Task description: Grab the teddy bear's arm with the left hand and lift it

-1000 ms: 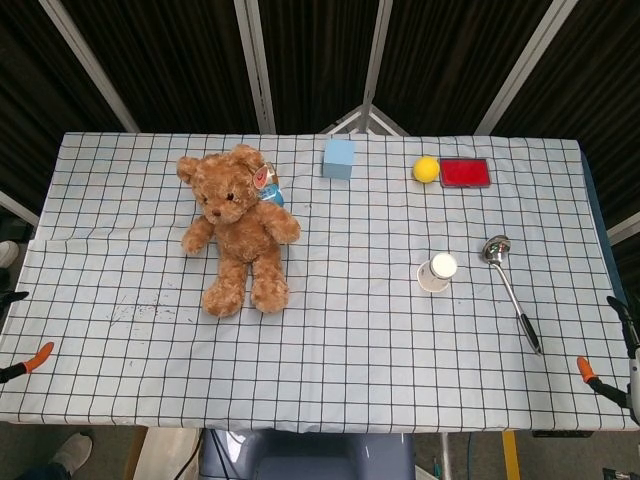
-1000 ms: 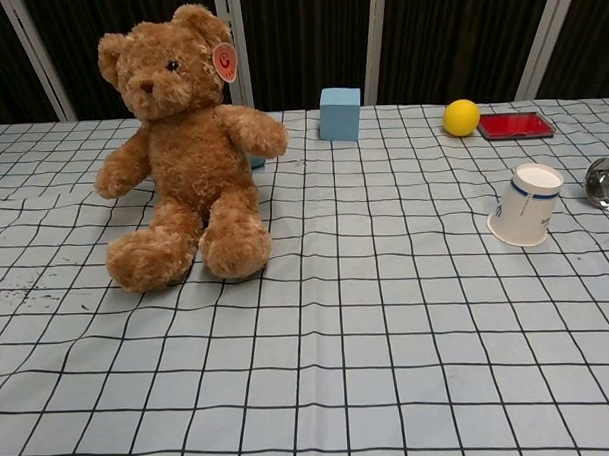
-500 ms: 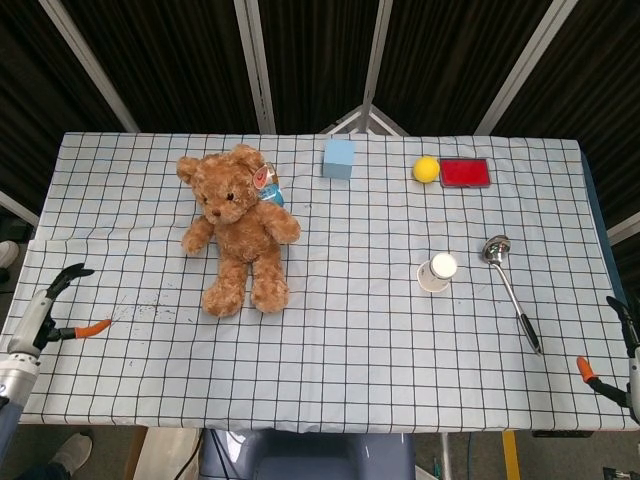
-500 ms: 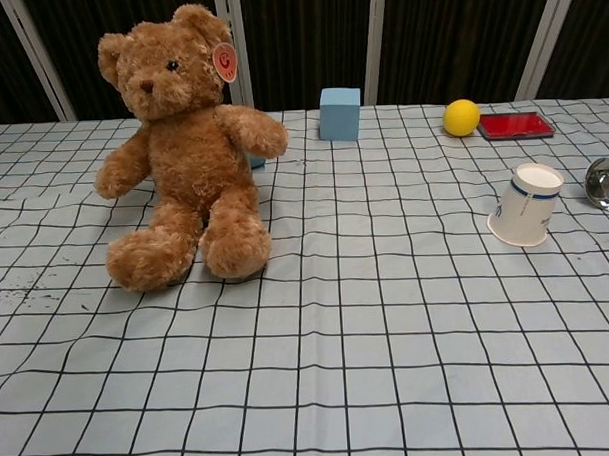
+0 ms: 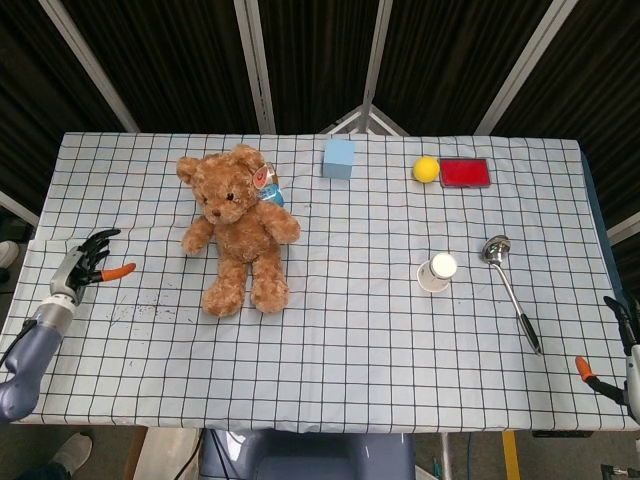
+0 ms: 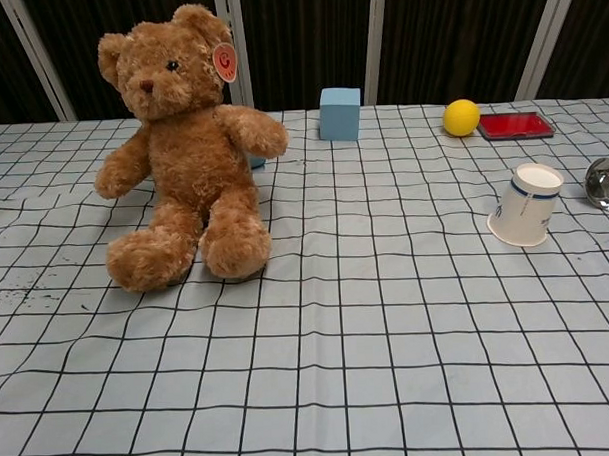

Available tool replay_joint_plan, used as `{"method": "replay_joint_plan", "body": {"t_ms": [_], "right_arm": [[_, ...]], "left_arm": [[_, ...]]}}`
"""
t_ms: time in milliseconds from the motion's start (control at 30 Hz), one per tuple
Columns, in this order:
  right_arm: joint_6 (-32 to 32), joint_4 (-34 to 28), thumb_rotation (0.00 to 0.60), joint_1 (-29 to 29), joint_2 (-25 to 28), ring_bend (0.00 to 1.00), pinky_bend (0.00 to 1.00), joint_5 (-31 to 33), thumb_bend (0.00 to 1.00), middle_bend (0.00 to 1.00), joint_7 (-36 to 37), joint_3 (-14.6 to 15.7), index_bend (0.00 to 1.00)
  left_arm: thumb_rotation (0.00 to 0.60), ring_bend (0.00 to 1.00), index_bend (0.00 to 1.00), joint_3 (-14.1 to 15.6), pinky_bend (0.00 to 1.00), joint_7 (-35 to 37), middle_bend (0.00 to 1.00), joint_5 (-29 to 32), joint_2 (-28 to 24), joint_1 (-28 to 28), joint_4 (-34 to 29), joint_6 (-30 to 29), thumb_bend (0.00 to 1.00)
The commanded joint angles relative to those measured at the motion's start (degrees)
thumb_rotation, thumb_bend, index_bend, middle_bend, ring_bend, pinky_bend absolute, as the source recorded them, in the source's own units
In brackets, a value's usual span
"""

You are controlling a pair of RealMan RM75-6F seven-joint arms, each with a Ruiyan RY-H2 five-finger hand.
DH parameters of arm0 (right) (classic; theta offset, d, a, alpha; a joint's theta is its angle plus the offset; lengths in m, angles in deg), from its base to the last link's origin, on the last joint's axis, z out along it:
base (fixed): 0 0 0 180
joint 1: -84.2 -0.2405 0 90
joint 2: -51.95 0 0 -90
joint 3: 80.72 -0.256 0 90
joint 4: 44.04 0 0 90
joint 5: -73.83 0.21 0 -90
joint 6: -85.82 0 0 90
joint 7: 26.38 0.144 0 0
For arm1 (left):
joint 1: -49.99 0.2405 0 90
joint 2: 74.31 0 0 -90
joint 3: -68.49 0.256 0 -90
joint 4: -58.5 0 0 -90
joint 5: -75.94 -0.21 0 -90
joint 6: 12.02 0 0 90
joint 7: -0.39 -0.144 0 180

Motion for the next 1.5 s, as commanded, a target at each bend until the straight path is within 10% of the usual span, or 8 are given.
{"method": "replay_joint_plan", "body": {"t_ms": [33,1500], "right_arm": [[-0.08,-0.01,0.600,-0.05,-0.04,0.06,0.00,-0.01,0.25,0.02,-0.12,0.04,0.12],[0.46,0.32,0.600,0.24,0.46,0.06,0.00,0.14,0.25,0.02,1.34,-0.16,0.12]], "left_arm": [[0.600,0.00,0.19,-1.10,0.00,0.58,0.03,1.19,3.99,-3.25,4.83,3.45,0.19],[0.600,0.00,0.27,-4.10,0.00,-22.02,0.23,18.75,17.52,-13.30,5.85,-2.13,0.27]]}}
